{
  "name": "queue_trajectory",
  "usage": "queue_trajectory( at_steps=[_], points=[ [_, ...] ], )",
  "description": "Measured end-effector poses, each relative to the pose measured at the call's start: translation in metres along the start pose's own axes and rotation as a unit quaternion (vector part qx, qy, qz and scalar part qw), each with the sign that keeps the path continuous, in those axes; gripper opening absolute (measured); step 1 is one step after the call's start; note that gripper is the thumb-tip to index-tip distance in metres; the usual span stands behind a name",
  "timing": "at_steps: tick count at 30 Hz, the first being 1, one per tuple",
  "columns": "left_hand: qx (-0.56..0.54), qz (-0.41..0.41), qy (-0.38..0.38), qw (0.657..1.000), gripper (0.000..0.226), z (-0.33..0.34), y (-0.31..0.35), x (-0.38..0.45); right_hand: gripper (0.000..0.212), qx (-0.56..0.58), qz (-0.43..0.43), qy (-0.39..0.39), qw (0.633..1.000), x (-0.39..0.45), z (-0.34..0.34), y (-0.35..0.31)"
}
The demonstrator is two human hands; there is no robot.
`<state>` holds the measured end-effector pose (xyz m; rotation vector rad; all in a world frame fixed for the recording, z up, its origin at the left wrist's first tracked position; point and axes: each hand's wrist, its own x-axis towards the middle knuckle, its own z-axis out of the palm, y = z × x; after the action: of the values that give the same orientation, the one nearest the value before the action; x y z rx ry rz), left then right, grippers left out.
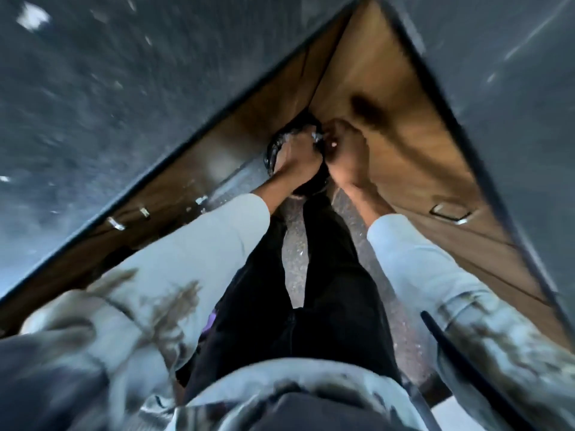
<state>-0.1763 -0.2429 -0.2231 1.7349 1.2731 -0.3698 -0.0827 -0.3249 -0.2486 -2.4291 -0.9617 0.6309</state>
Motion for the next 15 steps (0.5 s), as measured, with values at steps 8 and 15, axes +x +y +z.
queue_trajectory(
  at_steps=[8, 15],
  points=[
    [0.009, 0.171, 0.273, 0.947, 0.027, -0.165, 0.179, -0.101, 0.006, 0.033, -0.136, 0.150, 0.979, 0.046, -0.200, -0.151],
    [0.019, 0.218, 0.321, 0.922, 0.035, -0.247, 0.242, -0.101, 0.019, 0.047, -0.255, 0.180, 0.949, 0.112, -0.293, -0.188]
  ],
)
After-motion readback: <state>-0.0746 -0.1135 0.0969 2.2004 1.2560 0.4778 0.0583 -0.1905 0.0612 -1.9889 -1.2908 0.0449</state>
